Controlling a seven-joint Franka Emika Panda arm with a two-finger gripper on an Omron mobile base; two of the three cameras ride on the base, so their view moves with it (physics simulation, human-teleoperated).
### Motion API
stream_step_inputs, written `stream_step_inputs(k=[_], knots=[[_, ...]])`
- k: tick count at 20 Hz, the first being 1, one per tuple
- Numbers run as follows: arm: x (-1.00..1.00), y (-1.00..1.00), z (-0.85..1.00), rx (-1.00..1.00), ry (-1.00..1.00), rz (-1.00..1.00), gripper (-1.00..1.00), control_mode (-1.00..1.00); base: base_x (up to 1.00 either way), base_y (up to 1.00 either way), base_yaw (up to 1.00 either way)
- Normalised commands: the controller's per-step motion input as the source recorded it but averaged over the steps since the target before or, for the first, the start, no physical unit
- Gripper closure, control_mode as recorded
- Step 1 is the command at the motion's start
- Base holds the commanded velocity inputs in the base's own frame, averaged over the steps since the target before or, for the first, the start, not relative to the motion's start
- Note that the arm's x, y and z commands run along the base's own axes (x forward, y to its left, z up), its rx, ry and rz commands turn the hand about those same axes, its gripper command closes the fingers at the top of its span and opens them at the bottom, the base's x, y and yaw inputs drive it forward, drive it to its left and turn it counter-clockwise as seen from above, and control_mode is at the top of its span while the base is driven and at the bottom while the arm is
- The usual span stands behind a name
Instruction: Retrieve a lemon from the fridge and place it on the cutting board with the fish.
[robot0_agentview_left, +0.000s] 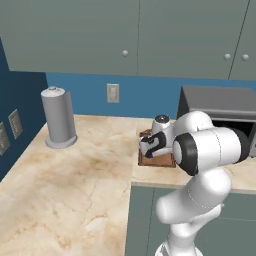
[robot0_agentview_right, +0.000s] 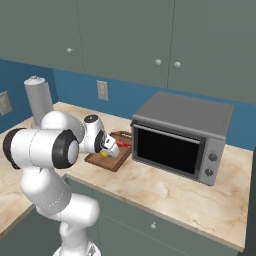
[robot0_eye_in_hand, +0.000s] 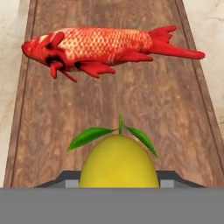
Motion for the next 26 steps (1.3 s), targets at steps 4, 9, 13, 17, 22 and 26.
stream_step_inputs(k=[4, 9, 13, 17, 22, 26], knots=[[0.02, 0.0, 0.0, 0.0, -0.02, 0.0, 1.0, -1.0, 0.0, 0.0, 0.0], [0.0, 0.0, 0.0, 0.0, 0.0, 0.0, -1.0, -1.0, 0.0, 0.0, 0.0], [0.0, 0.0, 0.0, 0.0, 0.0, 0.0, -1.0, -1.0, 0.0, 0.0, 0.0], [0.0, 0.0, 0.02, 0.0, 0.0, 0.0, -1.0, -1.0, 0.0, 0.0, 0.0], [-0.04, 0.02, 0.1, -0.02, 0.0, 0.0, -1.0, -1.0, 0.0, 0.0, 0.0], [-0.17, 0.08, 0.12, -0.03, 0.0, 0.0, -1.0, -1.0, 0.0, 0.0, 0.0]])
